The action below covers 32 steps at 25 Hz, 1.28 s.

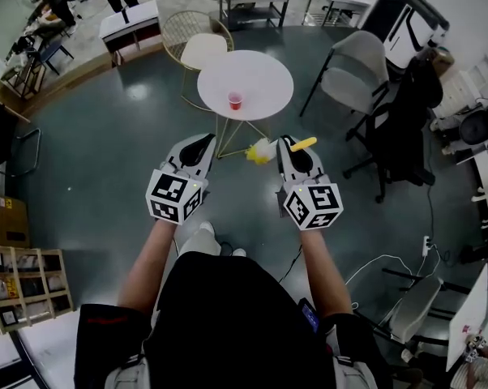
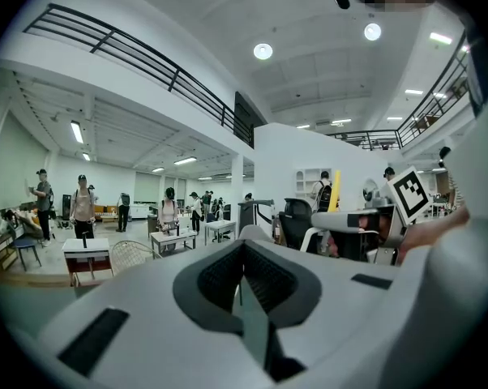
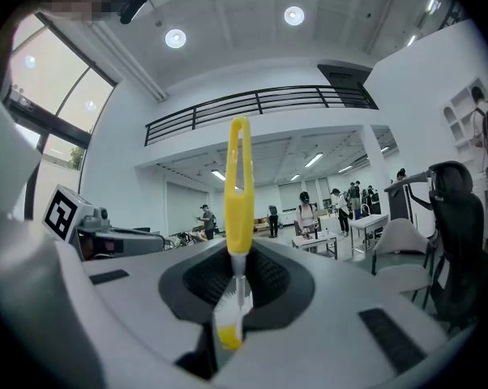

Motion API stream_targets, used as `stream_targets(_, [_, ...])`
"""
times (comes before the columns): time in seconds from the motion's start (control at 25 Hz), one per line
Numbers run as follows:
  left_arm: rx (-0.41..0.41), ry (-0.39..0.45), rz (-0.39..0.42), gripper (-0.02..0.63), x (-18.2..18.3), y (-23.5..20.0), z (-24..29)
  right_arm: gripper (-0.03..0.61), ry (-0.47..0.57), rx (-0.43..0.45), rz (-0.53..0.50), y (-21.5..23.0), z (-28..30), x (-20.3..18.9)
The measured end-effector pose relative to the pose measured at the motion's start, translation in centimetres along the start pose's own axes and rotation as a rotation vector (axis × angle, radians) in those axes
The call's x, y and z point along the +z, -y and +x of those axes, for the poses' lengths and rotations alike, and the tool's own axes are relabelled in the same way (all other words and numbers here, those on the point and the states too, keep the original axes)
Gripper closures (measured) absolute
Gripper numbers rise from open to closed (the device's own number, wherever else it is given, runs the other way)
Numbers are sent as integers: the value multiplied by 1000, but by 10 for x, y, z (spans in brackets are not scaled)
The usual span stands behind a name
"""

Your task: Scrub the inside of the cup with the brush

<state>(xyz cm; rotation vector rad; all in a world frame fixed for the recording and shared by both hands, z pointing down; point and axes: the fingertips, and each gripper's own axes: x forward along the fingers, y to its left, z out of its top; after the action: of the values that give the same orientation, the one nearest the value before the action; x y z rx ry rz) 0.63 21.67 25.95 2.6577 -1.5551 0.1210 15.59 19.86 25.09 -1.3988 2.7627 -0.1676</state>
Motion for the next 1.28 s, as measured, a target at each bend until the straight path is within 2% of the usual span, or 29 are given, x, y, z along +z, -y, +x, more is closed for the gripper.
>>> stream_targets(0.48, [21, 11, -5, 600, 0, -21, 11, 531, 0, 17, -11, 3, 24, 0])
stream_targets(1.28, [-25, -14, -10, 600, -2, -92, 110, 531, -17, -25, 5, 58, 125, 1])
